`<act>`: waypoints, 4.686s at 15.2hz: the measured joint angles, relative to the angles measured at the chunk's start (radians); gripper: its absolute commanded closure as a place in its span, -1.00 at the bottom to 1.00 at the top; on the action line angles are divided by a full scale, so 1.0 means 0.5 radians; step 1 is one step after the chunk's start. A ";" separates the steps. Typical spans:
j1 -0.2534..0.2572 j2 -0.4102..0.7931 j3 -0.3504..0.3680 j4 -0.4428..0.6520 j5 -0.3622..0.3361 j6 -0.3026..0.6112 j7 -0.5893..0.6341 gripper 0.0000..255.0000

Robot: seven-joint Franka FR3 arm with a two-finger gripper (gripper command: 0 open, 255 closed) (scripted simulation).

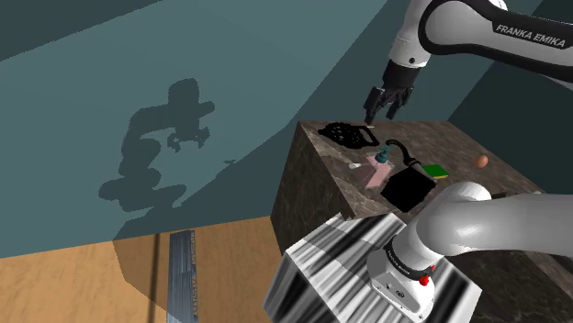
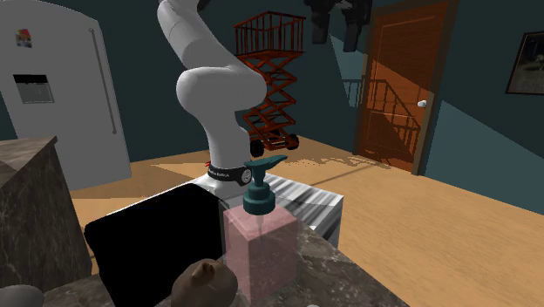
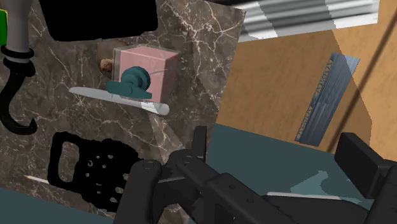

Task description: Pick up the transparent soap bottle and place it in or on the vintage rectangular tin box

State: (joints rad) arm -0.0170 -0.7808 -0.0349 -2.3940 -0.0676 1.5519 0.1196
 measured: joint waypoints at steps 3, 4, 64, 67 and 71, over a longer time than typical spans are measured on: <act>-0.021 -0.037 -0.048 -0.075 -0.047 0.058 -0.055 -1.00; -0.034 -0.051 -0.080 -0.122 -0.080 0.105 -0.090 -1.00; -0.272 -0.096 -0.574 -0.348 -0.523 0.578 -0.647 1.00; -0.265 -0.097 -0.556 -0.267 -0.504 0.497 -0.657 1.00; -0.254 -0.082 -0.534 -0.153 -0.481 0.398 -0.668 1.00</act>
State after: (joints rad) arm -0.1440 -0.8219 -0.3018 -2.4705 -0.3079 1.7506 -0.2142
